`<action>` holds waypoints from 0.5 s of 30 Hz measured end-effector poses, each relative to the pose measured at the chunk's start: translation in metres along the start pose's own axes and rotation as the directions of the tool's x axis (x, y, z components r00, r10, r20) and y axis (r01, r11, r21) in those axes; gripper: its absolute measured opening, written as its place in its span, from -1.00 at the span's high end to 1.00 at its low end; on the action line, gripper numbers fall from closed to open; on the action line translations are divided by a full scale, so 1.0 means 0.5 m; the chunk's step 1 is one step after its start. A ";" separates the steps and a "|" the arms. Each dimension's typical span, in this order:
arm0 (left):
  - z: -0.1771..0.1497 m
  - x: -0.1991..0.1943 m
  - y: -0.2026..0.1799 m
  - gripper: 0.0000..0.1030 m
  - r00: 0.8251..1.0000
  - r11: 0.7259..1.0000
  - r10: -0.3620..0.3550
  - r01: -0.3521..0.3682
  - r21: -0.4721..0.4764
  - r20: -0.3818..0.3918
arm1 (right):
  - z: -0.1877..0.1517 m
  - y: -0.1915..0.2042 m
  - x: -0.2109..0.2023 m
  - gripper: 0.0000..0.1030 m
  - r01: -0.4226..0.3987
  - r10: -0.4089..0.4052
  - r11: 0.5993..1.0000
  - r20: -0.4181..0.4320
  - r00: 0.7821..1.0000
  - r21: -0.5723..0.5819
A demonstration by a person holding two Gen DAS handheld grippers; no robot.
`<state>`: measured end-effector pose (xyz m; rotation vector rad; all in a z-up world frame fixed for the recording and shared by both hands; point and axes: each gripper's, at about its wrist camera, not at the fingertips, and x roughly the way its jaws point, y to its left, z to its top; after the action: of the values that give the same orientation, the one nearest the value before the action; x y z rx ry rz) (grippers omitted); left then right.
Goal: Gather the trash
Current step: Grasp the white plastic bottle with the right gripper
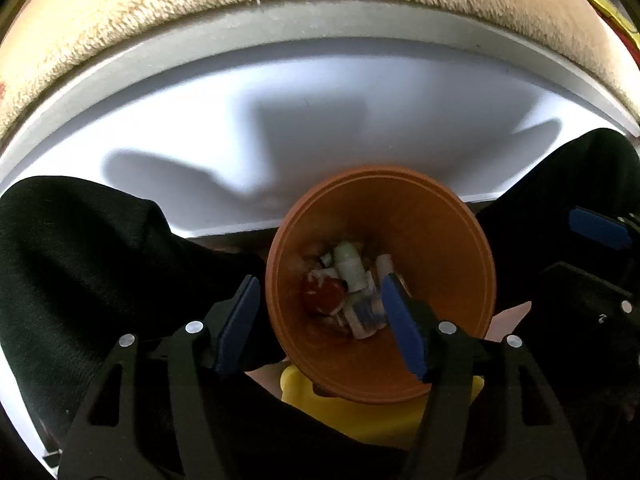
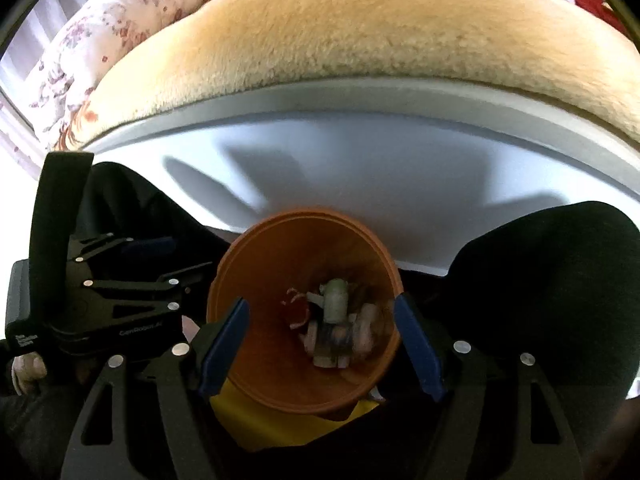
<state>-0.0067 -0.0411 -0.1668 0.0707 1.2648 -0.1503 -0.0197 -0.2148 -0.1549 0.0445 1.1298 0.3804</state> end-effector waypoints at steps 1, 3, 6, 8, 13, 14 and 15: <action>0.002 -0.001 0.000 -0.21 1.000 1.000 0.001 -0.001 -0.002 0.003 | -0.003 -0.002 -0.007 -0.43 0.003 -0.003 1.000 0.008 1.000 0.003; 0.002 -0.006 -0.003 -0.21 1.000 1.000 0.001 -0.001 -0.005 0.012 | -0.004 -0.003 -0.017 -0.48 0.007 -0.007 1.000 0.022 1.000 0.007; 0.012 -0.001 0.003 -0.21 1.000 1.000 -0.001 0.001 -0.010 0.026 | -0.007 -0.002 -0.032 -0.59 0.021 -0.022 1.000 0.042 0.999 0.012; 0.010 -0.011 0.005 -0.22 0.999 1.000 -0.001 0.002 -0.015 0.040 | -0.009 -0.009 -0.044 -0.59 0.023 -0.025 0.999 0.056 0.998 0.030; 0.009 -0.054 0.019 -0.22 0.995 0.999 -0.013 0.017 -0.041 0.104 | 0.000 -0.013 -0.093 -0.59 0.004 -0.011 0.998 0.119 0.993 0.055; 0.011 -0.068 0.023 -0.22 0.992 0.999 -0.019 0.025 -0.041 0.126 | 0.007 -0.012 -0.108 -0.59 -0.005 -0.003 0.998 0.136 0.991 0.056; 0.012 -0.087 0.027 -0.22 0.988 0.999 -0.025 0.031 -0.040 0.150 | 0.019 -0.011 -0.124 -0.59 -0.019 0.010 0.998 0.151 0.989 0.055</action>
<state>-0.0118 -0.0253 -0.1237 0.0052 1.1186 -0.1507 -0.0326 -0.2382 -0.0978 0.1290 0.9911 0.3523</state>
